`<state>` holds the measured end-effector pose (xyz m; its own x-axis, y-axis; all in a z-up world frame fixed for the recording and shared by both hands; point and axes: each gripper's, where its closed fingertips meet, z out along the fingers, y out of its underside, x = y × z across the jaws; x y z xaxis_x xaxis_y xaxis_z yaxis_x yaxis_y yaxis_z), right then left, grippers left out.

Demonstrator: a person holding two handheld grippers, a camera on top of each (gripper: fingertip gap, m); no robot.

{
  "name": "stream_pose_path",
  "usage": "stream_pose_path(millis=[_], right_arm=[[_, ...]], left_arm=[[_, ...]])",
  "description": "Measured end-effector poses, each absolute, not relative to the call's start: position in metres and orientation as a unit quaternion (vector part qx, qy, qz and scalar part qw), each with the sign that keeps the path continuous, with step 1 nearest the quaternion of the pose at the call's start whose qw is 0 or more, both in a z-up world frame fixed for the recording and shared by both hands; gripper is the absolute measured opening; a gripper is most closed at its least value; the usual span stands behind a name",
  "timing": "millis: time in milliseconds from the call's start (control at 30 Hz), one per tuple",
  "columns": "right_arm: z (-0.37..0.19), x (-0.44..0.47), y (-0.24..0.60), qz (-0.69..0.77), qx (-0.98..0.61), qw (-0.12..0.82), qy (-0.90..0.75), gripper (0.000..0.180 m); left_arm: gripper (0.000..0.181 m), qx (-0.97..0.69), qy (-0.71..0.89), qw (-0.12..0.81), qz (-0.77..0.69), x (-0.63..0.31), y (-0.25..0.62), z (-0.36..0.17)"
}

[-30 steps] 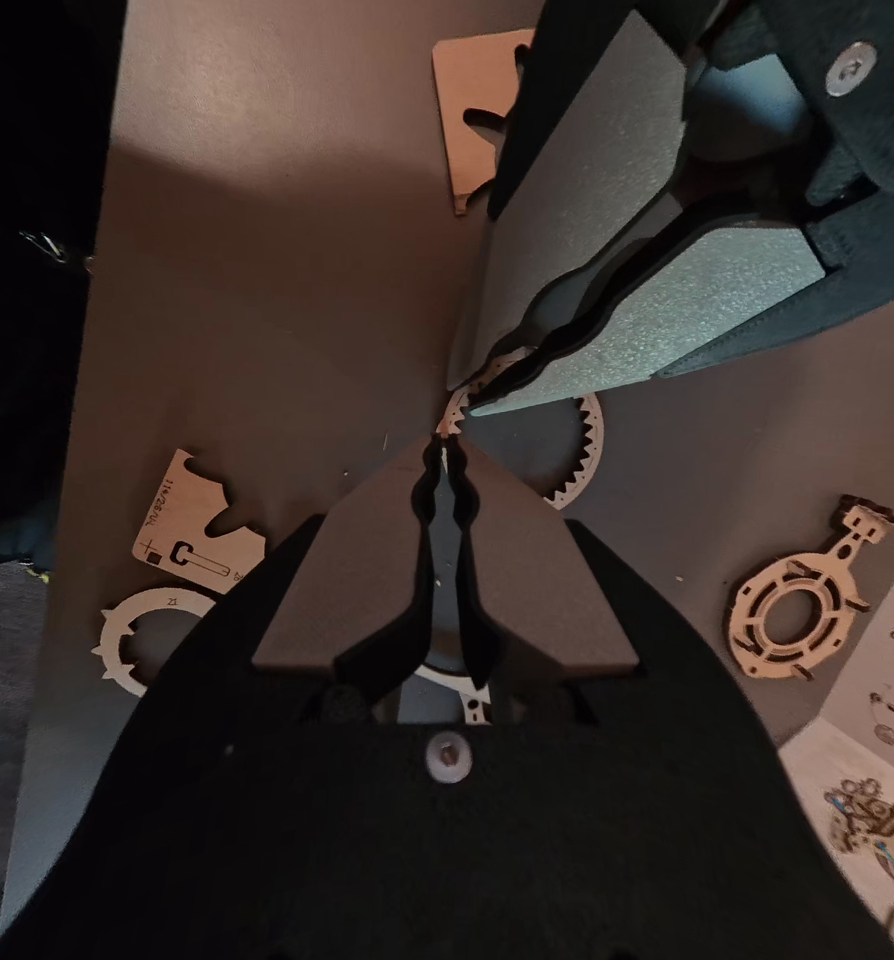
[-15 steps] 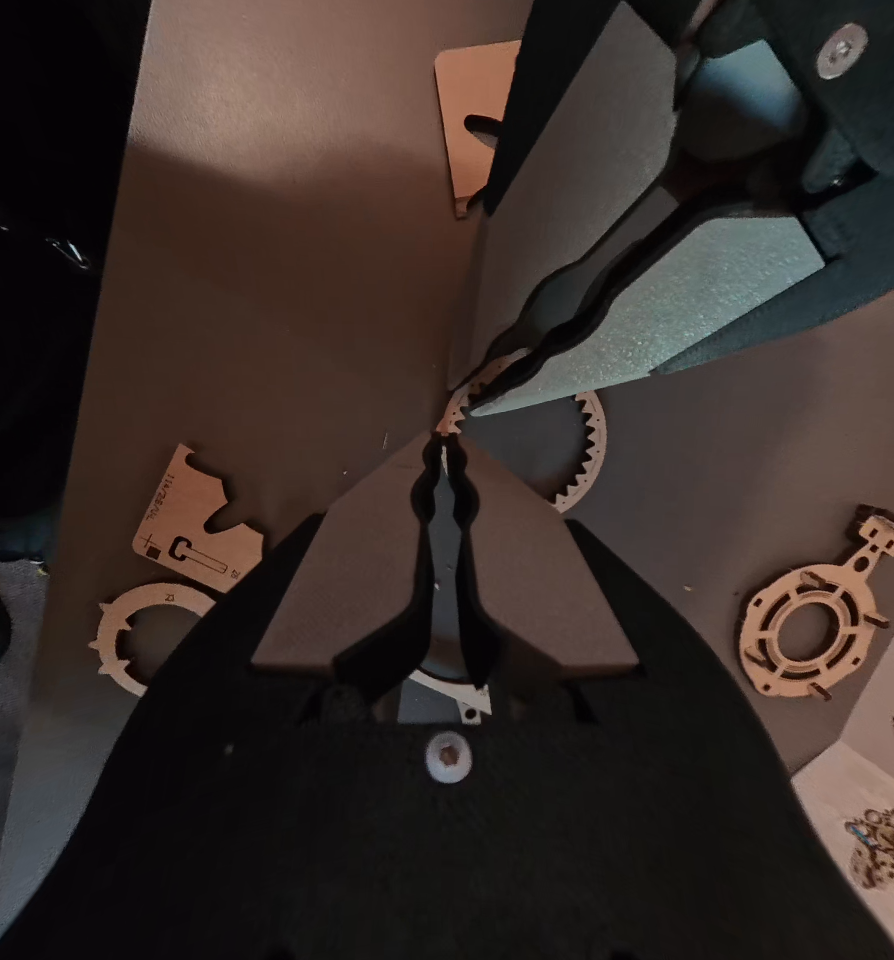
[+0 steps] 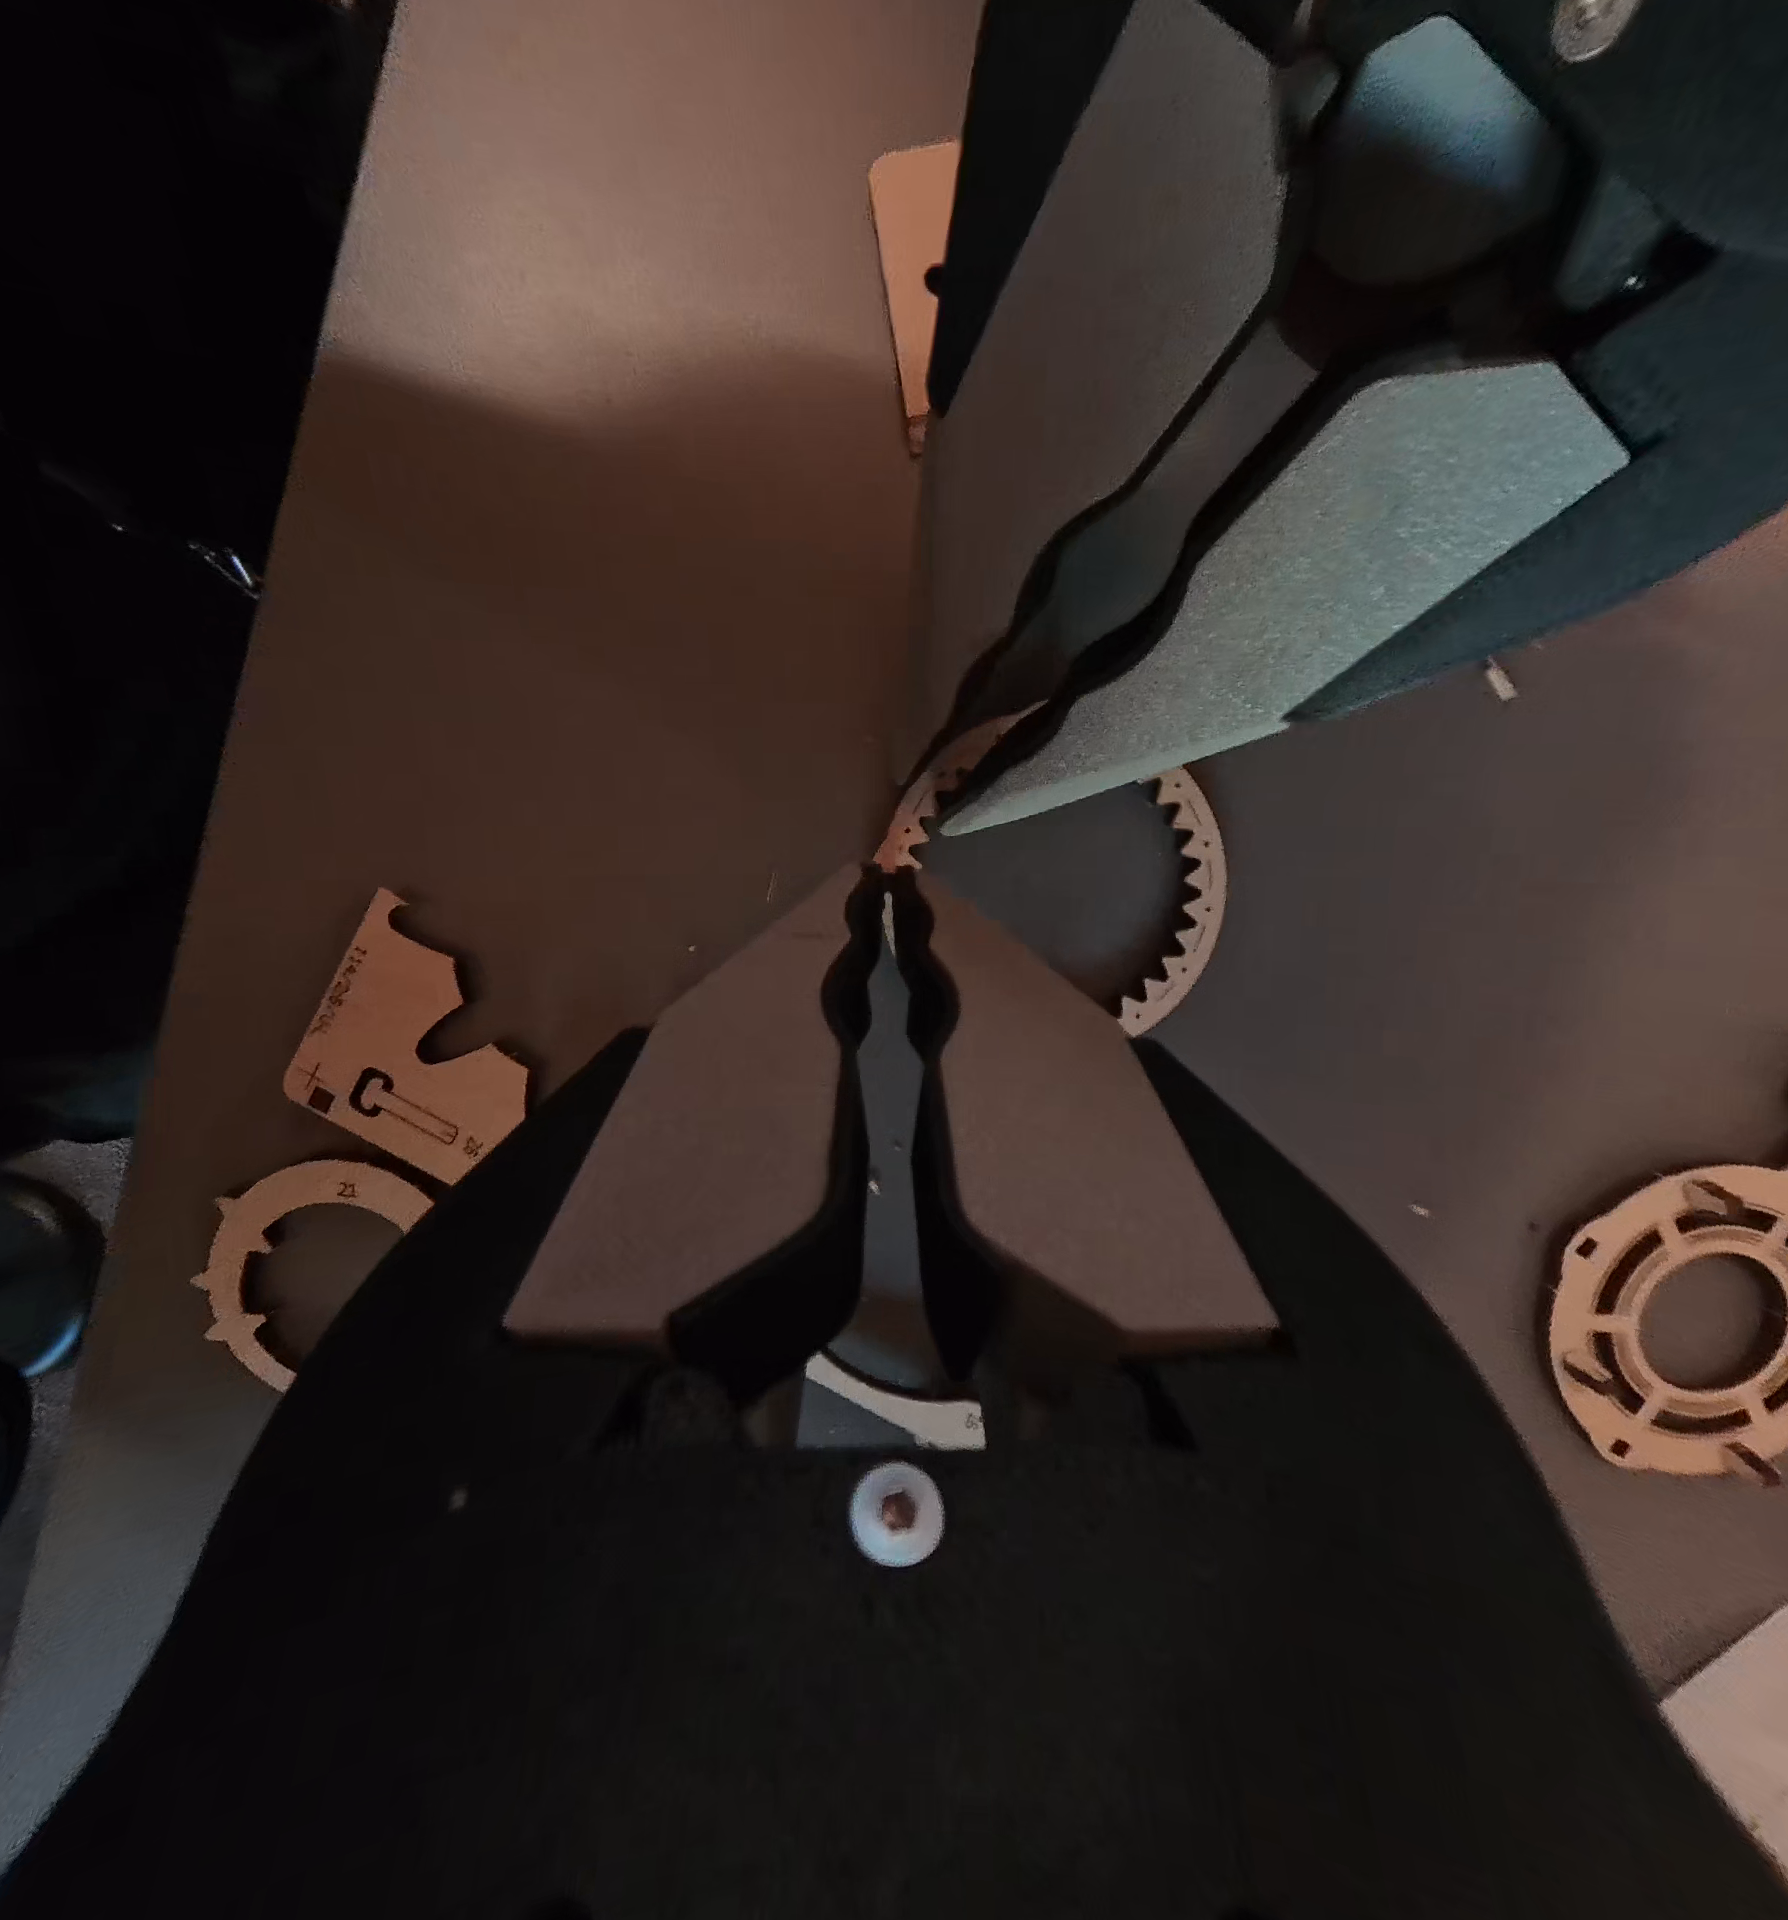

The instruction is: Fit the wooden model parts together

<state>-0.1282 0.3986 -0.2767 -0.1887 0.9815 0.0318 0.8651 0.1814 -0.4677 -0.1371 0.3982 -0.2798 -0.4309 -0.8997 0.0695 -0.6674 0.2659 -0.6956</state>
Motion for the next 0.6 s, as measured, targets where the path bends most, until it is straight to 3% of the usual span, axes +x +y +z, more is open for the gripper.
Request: stream_pose_path(millis=[133,300,600], right_arm=[[-0.2770,-0.1278,0.3986,0.116,-0.606,0.193,-0.762,0.000],[-0.2785,-0.1290,0.3983,0.177,-0.610,0.147,-0.759,0.000],[-0.2781,-0.1293,0.3984,0.199,-0.619,0.173,-0.740,0.000]], left_arm=[[0.004,-0.506,0.775,0.172,-0.336,-0.1371,0.3981,-0.2799],[0.005,-0.507,0.775,0.173,-0.336,-0.1371,0.3981,-0.2798],[0.005,-0.508,0.774,0.173,-0.336,-0.1372,0.3983,-0.2798]])
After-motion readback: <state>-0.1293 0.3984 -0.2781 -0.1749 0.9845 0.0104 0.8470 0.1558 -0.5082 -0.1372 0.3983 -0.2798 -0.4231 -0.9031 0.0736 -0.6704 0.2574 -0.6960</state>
